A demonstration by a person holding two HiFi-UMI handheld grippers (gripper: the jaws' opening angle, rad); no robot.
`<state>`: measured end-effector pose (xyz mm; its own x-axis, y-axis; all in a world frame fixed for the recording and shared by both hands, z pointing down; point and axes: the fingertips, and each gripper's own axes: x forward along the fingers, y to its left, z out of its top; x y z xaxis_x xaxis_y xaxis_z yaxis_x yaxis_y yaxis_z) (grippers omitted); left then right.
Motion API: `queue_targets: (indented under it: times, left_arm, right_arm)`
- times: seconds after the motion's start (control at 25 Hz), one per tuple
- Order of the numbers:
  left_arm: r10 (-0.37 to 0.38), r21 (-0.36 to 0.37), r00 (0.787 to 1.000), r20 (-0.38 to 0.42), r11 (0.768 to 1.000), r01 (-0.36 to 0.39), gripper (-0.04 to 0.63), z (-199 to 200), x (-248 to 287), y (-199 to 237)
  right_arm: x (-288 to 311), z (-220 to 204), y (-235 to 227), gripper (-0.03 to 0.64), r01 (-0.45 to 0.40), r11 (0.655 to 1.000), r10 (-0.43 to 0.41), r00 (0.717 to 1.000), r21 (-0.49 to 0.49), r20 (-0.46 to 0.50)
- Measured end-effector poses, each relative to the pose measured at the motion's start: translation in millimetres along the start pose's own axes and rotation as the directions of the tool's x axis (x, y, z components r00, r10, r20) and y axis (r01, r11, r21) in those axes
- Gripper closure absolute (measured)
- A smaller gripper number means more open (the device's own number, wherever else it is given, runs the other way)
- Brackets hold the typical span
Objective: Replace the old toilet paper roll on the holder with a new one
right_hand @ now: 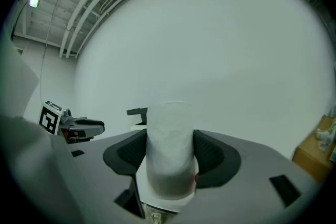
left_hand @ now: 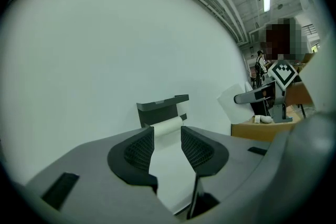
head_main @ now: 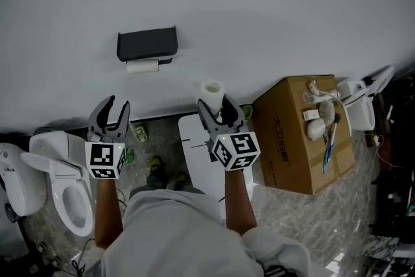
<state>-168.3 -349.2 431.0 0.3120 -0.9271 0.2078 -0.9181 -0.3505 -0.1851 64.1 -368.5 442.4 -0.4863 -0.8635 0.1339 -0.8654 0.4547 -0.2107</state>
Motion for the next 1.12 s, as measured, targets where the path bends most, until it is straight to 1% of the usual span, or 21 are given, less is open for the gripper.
queue_targets:
  times: [0.08,0.16,0.28,0.36,0.4,0.44,0.48,0.52,0.56,0.6,0.64,0.68,0.84,0.92,1.12]
  left_arm:
    - [-0.010,0.024,1.000,-0.007,1.000,0.010,0.439,-2,8,3]
    - [-0.017,0.075,1.000,-0.018,0.997,0.018,0.438,-3,16,5]
    - [-0.027,0.156,0.999,-0.043,0.987,0.033,0.436,-5,28,5]
    - [-0.035,0.205,0.998,-0.054,0.978,0.045,0.434,-4,37,5]
    - [-0.035,0.237,0.998,-0.059,0.970,0.048,0.434,-4,41,5]
    - [-0.031,0.284,0.997,-0.070,0.958,0.050,0.434,-4,45,4]
    - [-0.019,0.350,0.996,-0.089,0.935,0.049,0.434,-5,49,4]
    - [-0.001,0.432,0.993,-0.115,0.901,0.051,0.434,-8,54,4]
    - [0.019,0.512,0.990,-0.139,0.857,0.056,0.434,-10,59,3]
    - [0.035,0.576,0.987,-0.159,0.815,0.064,0.434,-13,64,3]
    - [0.046,0.621,0.984,-0.172,0.781,0.072,0.434,-14,69,3]
    - [0.054,0.649,0.982,-0.179,0.757,0.077,0.434,-15,73,2]
    - [0.064,0.719,0.979,-0.194,0.688,0.098,0.430,-15,90,1]
    - [0.060,0.748,0.976,-0.209,0.652,0.120,0.416,-18,98,-1]
    - [0.067,0.799,0.968,-0.243,0.579,0.160,0.396,-26,114,-1]
  right_arm:
    - [6,1,-3,0.337,0.012,1.000,-0.012,1.000,0.009,0.004]
    - [11,2,-4,0.337,0.018,1.000,-0.018,1.000,0.014,0.004]
    - [18,1,-5,0.337,0.025,0.999,-0.025,1.000,0.023,0.002]
    - [22,-1,-7,0.337,0.032,0.999,-0.032,1.000,0.029,-0.001]
    - [24,-2,-8,0.337,0.034,0.999,-0.034,0.999,0.032,-0.003]
    - [25,-2,-9,0.337,0.037,0.999,-0.037,0.999,0.034,-0.003]
    - [26,-3,-10,0.337,0.041,0.998,-0.041,0.999,0.037,-0.002]
    - [27,-3,-11,0.337,0.045,0.998,-0.045,0.999,0.039,-0.001]
    - [27,-3,-12,0.337,0.048,0.998,-0.049,0.999,0.041,0.001]
    - [28,-3,-13,0.337,0.052,0.998,-0.052,0.999,0.042,0.002]
    - [29,-3,-15,0.337,0.056,0.997,-0.056,0.998,0.045,0.003]
    - [30,-3,-16,0.337,0.061,0.997,-0.061,0.998,0.047,0.003]
    - [32,-2,-22,0.337,0.074,0.996,-0.075,0.997,0.055,0.006]
    - [33,-3,-23,0.337,0.076,0.995,-0.077,0.997,0.059,0.007]
    - [35,-4,-25,0.337,0.081,0.995,-0.081,0.997,0.057,0.001]
